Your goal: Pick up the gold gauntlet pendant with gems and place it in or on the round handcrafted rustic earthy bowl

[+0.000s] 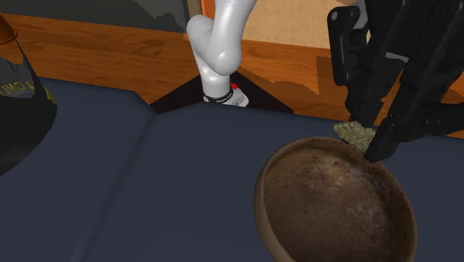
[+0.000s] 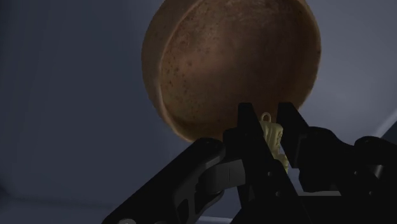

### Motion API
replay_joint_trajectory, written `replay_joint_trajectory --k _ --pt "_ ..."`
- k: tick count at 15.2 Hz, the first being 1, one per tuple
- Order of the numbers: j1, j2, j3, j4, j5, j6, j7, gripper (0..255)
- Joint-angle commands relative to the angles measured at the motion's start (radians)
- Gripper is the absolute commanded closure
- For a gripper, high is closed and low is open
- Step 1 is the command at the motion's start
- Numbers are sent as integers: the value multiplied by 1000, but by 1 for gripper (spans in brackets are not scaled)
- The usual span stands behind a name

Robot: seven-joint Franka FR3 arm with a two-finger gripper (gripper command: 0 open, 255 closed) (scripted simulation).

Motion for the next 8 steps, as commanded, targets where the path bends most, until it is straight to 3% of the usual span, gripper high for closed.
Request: replay_joint_trajectory --k 1,8 --pt "-62 46 93 68 -16 12 44 255" --pt "-16 -9 73 -69 21 93 12 255"
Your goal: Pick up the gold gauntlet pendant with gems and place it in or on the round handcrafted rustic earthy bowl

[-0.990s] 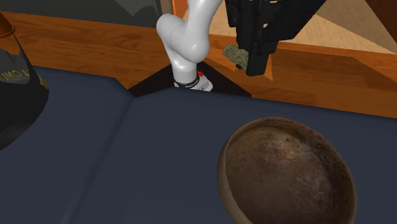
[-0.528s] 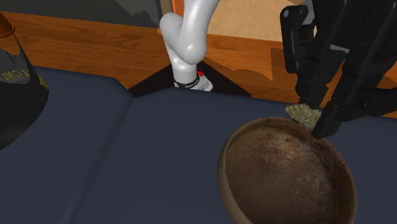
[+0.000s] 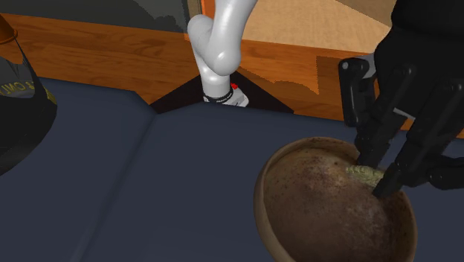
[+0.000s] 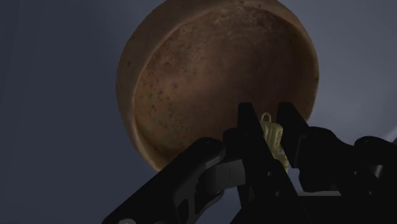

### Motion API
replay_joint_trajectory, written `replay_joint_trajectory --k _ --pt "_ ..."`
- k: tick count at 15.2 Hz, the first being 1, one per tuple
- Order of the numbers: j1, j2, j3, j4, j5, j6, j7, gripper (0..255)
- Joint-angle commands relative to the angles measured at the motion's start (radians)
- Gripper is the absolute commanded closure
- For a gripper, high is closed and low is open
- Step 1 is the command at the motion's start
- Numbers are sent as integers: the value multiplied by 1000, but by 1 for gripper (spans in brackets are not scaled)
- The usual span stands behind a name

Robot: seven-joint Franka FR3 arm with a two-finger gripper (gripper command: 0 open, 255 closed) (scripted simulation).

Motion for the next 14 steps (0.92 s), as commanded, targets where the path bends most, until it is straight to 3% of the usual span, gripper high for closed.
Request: replay_joint_trajectory --k 1,6,14 --pt "18 -18 -11 -47 12 25 -12 255" --pt "44 -50 -10 -137 36 85 -31 255" --pt "44 -50 -10 -137 36 85 -31 255"
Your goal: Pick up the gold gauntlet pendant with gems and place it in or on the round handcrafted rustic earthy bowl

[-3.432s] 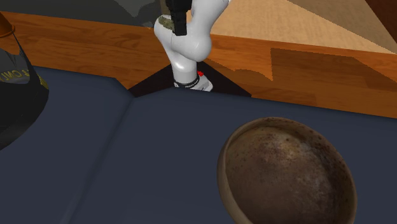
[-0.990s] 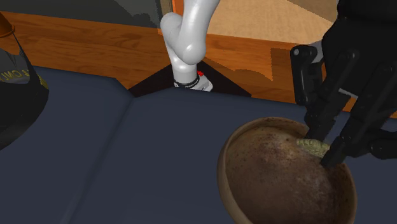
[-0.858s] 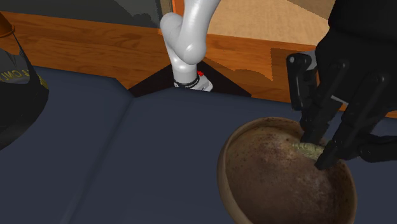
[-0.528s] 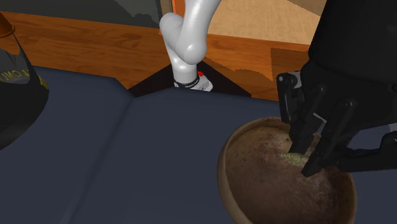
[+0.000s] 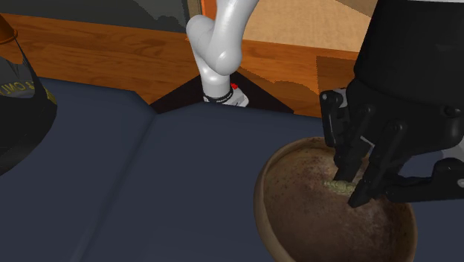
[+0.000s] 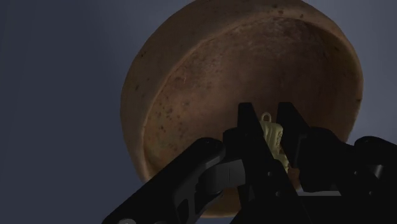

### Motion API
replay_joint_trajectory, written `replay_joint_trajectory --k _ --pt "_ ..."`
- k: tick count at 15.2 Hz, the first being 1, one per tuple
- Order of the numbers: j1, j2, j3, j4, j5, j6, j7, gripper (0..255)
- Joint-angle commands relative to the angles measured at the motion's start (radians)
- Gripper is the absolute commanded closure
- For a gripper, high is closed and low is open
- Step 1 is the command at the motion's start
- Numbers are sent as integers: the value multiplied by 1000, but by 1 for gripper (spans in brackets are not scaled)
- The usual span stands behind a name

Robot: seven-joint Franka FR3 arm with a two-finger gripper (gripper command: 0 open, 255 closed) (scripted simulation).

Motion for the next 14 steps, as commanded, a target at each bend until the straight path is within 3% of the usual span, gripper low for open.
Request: replay_joint_trajectory --k 1,6,10,14 --pt "0 0 0 0 0 0 0 0" --pt "0 0 0 0 0 0 0 0" --pt "9 15 -56 110 -27 -113 20 0" --pt "9 15 -56 110 -27 -113 20 0"
